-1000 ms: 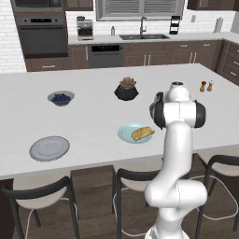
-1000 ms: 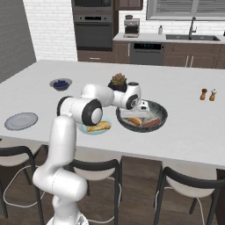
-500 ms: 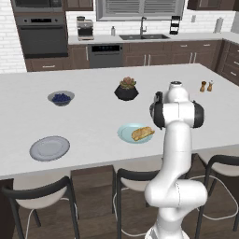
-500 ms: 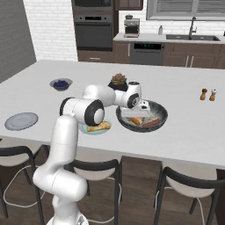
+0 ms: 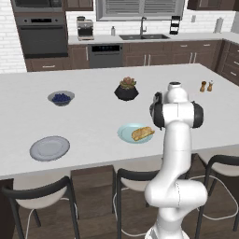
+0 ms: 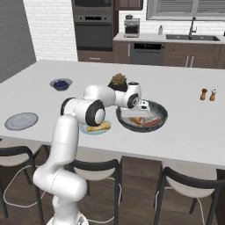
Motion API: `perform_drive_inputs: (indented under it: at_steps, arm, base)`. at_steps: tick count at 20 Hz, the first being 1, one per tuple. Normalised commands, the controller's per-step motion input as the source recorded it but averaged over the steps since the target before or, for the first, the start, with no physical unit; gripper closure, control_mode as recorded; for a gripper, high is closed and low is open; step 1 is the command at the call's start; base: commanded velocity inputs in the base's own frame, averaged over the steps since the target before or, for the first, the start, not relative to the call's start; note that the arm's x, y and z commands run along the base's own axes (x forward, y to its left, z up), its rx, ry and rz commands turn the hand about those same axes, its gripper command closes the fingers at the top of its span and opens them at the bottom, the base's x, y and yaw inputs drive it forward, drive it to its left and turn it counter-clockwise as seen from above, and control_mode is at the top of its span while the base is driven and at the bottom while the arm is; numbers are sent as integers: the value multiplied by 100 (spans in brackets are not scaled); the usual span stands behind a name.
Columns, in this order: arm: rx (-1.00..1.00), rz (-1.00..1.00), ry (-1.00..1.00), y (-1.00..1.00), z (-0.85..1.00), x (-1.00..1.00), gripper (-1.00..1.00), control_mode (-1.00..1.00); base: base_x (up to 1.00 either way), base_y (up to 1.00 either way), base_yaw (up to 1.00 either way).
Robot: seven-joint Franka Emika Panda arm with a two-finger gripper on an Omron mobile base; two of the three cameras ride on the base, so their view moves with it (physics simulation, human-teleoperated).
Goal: Place one bun and one sausage from the bowl on each plate.
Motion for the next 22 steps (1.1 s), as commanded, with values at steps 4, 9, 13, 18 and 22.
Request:
perform_drive_inputs:
  at_steps: [4, 9, 13, 18, 22]
  arm:
    - [0, -6, -26, 0, 66, -21, 100, -100]
    - [-1, -9, -42, 12, 99, -76, 100, -100]
    - [-10, 0, -34, 79, 83, -100, 100, -100]
    - [-9, 0, -15, 95, 81, -84, 100, -100]
    - [-5, 3, -6, 64, 81, -100, 100, -100]
  base:
    - [0, 0, 0]
    - [0, 0, 0]
    - [0, 0, 0]
    - [0, 0, 0]
    - [0, 0, 0]
